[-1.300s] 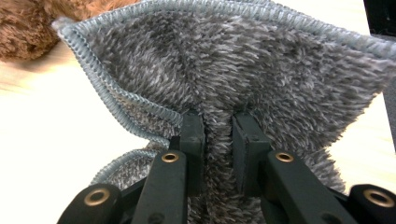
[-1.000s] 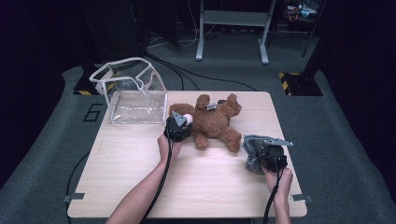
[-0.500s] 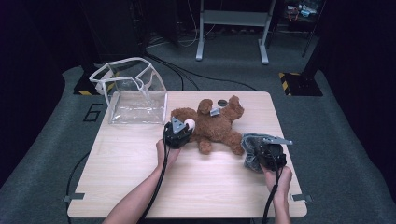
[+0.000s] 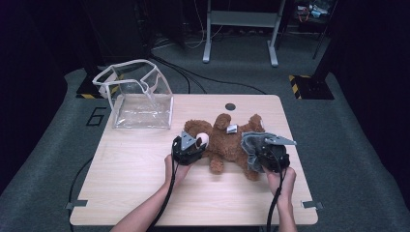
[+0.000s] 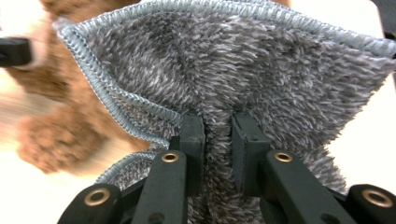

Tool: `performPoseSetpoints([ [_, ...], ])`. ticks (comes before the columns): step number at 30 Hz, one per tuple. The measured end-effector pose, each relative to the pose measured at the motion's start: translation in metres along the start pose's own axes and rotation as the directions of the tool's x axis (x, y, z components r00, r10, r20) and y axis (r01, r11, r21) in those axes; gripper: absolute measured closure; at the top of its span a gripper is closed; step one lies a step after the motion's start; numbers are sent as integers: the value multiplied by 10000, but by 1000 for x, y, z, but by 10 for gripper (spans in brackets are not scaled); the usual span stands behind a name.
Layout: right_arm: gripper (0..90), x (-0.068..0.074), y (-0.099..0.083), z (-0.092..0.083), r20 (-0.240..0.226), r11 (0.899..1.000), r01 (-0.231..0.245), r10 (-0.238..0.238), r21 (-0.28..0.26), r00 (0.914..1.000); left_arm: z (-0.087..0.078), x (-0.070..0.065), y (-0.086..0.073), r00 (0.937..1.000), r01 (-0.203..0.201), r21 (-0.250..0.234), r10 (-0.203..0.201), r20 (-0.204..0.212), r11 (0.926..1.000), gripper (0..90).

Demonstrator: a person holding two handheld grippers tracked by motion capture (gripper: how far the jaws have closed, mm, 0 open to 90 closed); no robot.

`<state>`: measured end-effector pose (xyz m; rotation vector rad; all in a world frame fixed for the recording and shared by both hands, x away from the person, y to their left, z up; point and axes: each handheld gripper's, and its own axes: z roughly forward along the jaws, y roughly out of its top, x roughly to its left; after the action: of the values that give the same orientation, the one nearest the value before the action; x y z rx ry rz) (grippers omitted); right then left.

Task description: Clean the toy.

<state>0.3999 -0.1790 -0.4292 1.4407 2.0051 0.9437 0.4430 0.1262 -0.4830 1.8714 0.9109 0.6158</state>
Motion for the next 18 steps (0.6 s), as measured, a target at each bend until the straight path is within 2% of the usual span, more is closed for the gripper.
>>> performPoseSetpoints([
  [4,767,18,14,16,-34,9981,537,-536,308,9986,-16,9,-2,10000,-19,-100,20,17,9999,394],
  [5,768,23,17,24,126,9968,622,-629,501,9979,-18,10,-4,10000,2,-117,-2,0,9999,374],
  [7,769,25,18,30,313,9955,711,-732,624,9968,-25,19,-10,9999,-9,-23,9,-111,10000,357],
  [10,770,22,17,32,244,9961,615,-631,630,9977,-26,34,-22,9998,160,621,-153,-115,9979,333],
  [12,771,21,16,31,200,9968,500,-513,629,9985,-22,43,-30,9992,317,997,-338,196,9945,329],
  [15,772,23,17,27,226,9964,665,-678,534,9974,-16,50,-38,9970,464,1511,-550,536,9874,333],
  [17,774,26,18,22,141,9972,619,-626,423,9979,-11,51,-42,9956,573,1612,-684,637,9852,345],
  [18,775,28,19,19,31,9964,783,-785,330,9969,-9,52,-43,9947,563,1685,-699,759,9841,362],
])
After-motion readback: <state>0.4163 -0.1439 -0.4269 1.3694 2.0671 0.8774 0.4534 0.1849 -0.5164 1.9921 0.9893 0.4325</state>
